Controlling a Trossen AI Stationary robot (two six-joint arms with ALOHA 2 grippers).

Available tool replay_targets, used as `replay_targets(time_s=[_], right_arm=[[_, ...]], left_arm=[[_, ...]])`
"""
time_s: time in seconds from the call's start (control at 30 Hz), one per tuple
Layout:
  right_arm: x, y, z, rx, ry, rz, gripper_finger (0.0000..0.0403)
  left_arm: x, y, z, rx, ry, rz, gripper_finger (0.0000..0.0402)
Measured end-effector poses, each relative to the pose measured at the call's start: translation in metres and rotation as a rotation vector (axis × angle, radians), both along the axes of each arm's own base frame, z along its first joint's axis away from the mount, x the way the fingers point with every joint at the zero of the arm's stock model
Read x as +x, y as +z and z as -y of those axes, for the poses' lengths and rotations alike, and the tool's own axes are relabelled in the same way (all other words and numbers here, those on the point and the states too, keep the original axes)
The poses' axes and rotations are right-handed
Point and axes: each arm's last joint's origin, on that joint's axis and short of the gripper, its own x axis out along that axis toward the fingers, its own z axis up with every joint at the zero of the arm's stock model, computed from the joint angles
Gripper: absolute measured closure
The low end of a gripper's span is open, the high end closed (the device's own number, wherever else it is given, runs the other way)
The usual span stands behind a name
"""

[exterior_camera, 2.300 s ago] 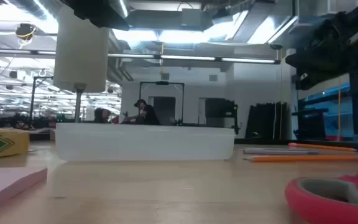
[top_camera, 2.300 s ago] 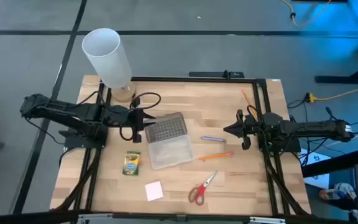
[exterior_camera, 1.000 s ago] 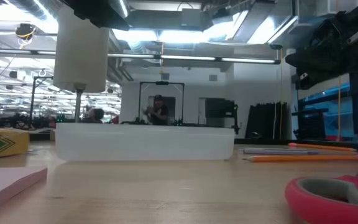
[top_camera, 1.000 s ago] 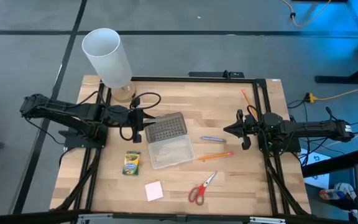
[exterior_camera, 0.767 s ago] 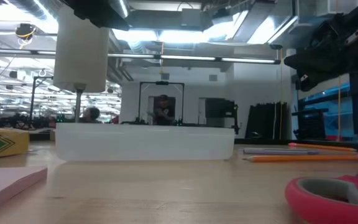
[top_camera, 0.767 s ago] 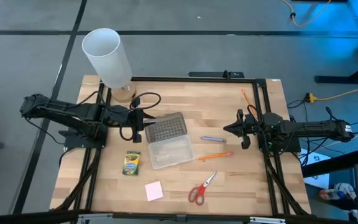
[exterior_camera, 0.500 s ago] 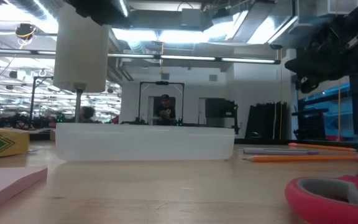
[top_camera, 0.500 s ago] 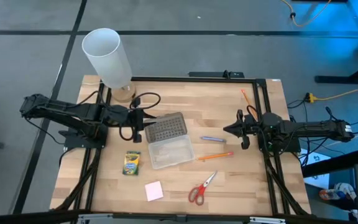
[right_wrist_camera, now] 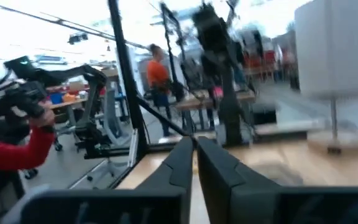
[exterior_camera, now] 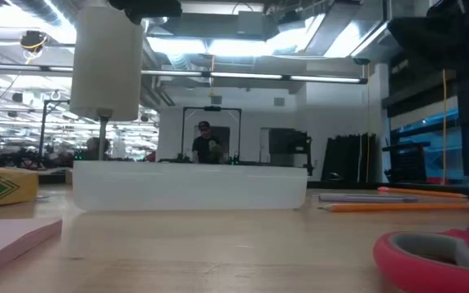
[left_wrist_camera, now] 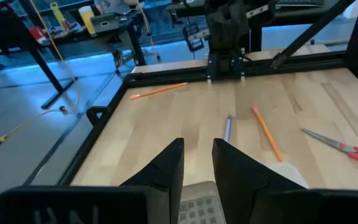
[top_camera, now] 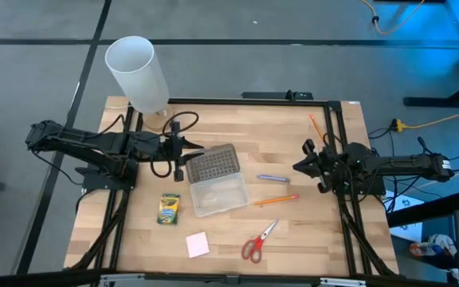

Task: Pack school essentials
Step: Put the top orange pencil into the gray supply box

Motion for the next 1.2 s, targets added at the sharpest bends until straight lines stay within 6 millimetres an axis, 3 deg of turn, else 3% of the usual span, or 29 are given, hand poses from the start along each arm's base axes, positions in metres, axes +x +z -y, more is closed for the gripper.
replay_targets(time_s=[0.2, 0.4, 0.5, 0.67, 0.93, 1.2], right_arm=[[0.0, 0.026, 0.002, -0.037, -0.069, 0.081, 0.0286], [-0.002, 0.07, 0.006, -0.104, -0.251, 0.106, 0.0231], [-0.004, 0.096, 0.013, -0.067, -0.476, -0.062, 0.0225], [-0.015, 0.124, 0.025, 0.135, -0.924, -0.448, 0.0232], [-0.019, 0.16, 0.037, 0.353, -1.118, -0.734, 0.0238], [0.006, 0.174, 0.073, 0.453, -1.234, -1.003, 0.0238]], left_arm=[[0.0, 0.0, 0.0, -0.001, -0.002, 0.0, 0.0322], [0.0, 0.0, 0.0, -0.001, -0.003, -0.001, 0.0322], [0.0, 0.0, 0.0, -0.001, -0.003, 0.0, 0.0322], [0.0, 0.0, 0.0, -0.024, 0.004, 0.006, 0.0322], [0.0, 0.0, 0.001, -0.035, -0.025, 0.005, 0.0322], [0.0, 0.0, 0.001, -0.037, -0.027, 0.004, 0.0322]])
